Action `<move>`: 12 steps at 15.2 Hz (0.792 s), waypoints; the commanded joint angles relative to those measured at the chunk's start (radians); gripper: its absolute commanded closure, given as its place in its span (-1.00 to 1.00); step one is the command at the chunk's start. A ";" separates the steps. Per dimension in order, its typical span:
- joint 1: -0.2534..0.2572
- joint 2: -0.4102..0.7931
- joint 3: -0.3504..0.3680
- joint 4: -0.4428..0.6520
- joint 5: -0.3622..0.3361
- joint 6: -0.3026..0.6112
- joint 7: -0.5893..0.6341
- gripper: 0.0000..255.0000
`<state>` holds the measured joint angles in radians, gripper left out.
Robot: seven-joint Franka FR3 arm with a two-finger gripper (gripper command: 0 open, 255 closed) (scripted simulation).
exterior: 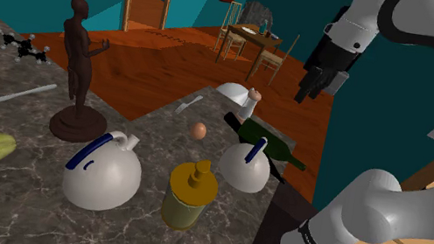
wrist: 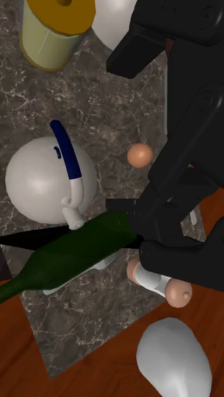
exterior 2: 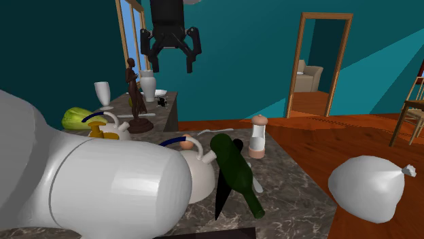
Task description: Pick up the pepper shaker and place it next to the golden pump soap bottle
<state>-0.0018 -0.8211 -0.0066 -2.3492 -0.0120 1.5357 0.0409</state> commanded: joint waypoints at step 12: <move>-0.044 0.260 -0.166 -0.002 -0.082 0.297 -0.172 -1.00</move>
<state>-0.0428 -0.5857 -0.1581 -2.3548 -0.0897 1.8068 -0.1147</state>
